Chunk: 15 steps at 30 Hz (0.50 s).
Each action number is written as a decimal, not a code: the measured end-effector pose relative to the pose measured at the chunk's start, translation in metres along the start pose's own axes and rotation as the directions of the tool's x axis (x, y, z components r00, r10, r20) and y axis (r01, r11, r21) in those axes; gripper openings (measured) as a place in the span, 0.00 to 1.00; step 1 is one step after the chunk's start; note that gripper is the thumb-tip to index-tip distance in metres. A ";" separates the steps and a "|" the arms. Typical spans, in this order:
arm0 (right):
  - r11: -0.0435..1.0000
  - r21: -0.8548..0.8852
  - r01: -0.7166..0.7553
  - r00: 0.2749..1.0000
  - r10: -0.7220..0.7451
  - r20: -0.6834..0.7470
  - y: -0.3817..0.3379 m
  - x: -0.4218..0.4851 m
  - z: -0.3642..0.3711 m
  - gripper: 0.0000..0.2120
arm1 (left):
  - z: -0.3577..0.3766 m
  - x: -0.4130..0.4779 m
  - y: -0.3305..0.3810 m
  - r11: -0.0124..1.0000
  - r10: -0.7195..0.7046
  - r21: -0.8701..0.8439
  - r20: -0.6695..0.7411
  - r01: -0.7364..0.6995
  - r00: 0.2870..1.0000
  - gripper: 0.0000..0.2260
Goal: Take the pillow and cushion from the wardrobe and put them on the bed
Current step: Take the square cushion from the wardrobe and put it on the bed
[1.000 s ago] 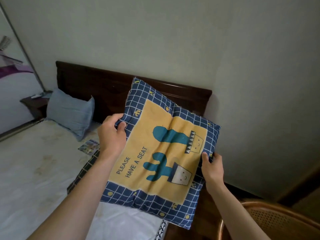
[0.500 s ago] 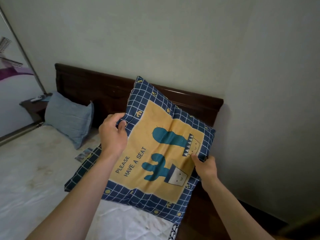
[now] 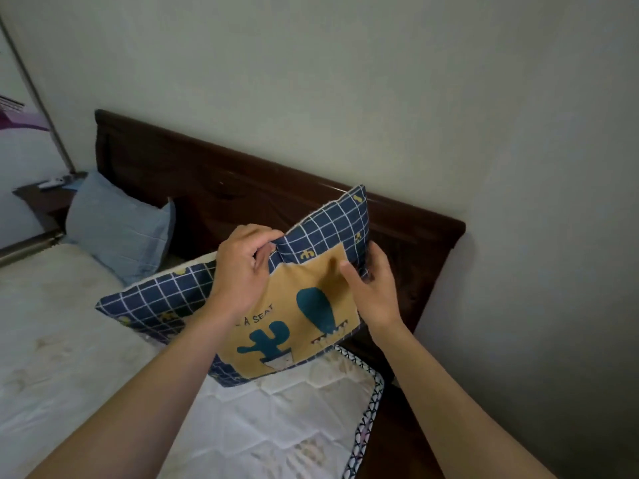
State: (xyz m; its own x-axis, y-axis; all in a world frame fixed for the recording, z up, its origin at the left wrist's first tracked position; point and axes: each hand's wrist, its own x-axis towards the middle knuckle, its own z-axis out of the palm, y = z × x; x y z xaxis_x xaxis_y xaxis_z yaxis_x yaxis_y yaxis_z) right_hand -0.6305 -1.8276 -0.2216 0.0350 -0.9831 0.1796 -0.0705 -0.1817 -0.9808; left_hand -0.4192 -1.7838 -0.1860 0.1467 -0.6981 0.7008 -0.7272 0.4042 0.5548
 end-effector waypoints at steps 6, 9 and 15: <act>0.984 -0.164 0.073 0.997 -0.068 0.037 0.001 0.075 -0.002 0.47 | 0.036 0.036 -0.034 0.988 0.077 0.126 0.068 -0.085 0.995 0.12; 0.916 -0.317 0.245 0.969 -0.231 0.083 0.016 0.113 -0.008 0.49 | 0.063 0.051 -0.054 0.978 0.065 0.193 0.084 -0.080 0.994 0.12; 0.424 -0.627 0.653 0.749 -0.481 0.455 0.046 0.174 -0.005 0.27 | 0.107 0.067 -0.078 0.955 0.011 0.293 0.140 -0.052 0.990 0.12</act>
State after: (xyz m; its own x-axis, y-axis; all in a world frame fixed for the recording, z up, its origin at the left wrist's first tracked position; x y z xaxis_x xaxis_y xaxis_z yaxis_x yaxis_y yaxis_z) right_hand -0.6327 -2.0070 -0.2348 0.5139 -0.6397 0.5716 -0.6326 -0.7326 -0.2512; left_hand -0.4243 -1.9251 -0.2305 0.0435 -0.7697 0.6369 -0.8982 0.2490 0.3623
